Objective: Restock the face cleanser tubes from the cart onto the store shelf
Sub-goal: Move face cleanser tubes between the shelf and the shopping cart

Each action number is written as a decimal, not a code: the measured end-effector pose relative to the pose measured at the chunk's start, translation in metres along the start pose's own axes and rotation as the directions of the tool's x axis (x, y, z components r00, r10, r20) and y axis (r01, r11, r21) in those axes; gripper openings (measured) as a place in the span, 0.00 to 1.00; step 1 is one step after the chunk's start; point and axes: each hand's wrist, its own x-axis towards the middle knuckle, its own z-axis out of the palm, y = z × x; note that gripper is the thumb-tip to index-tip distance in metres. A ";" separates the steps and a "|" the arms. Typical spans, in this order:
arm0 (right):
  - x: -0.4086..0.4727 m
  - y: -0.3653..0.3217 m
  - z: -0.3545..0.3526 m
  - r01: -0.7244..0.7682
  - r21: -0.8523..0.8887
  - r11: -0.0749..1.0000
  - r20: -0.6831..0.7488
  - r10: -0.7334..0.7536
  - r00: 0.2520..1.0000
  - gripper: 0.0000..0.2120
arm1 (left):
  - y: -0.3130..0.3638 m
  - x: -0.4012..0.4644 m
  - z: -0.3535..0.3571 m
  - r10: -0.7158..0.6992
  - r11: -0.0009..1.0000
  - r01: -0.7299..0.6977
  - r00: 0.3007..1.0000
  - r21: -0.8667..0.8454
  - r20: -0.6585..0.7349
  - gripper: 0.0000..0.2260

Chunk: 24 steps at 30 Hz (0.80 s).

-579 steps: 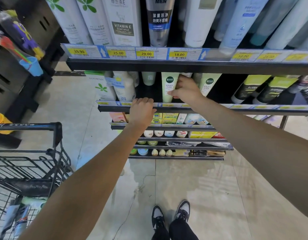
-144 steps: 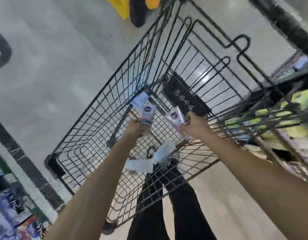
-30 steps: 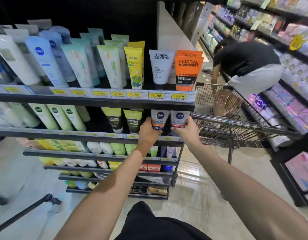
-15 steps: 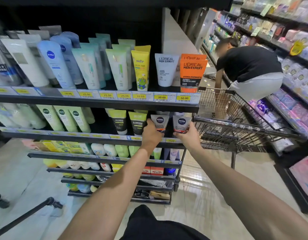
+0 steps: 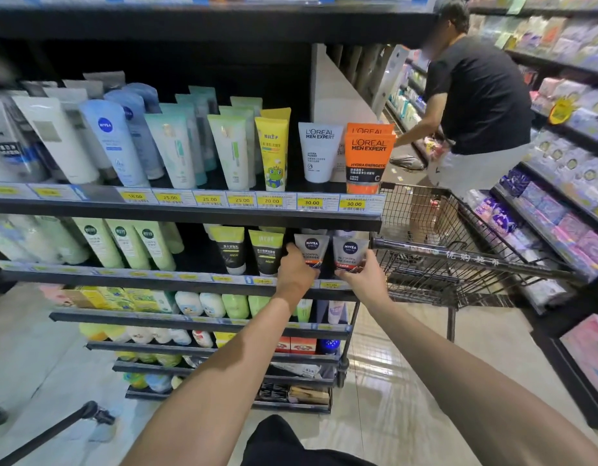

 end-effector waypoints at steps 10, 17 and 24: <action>-0.064 -0.036 -0.028 0.005 -0.230 0.973 0.030 0.002 1.000 0.26 | 0.013 -0.060 -0.036 -0.012 0.936 -0.025 0.995 0.352 0.102 0.23; -0.105 -0.072 -0.019 0.128 -0.454 0.882 0.126 -0.079 0.989 0.29 | -0.009 -0.097 -0.090 0.155 0.856 -0.172 0.985 0.487 0.075 0.21; -0.164 -0.116 0.023 0.347 -0.526 0.776 0.281 -0.226 0.933 0.28 | -0.062 -0.146 -0.175 0.245 0.811 -0.222 0.969 0.540 0.032 0.21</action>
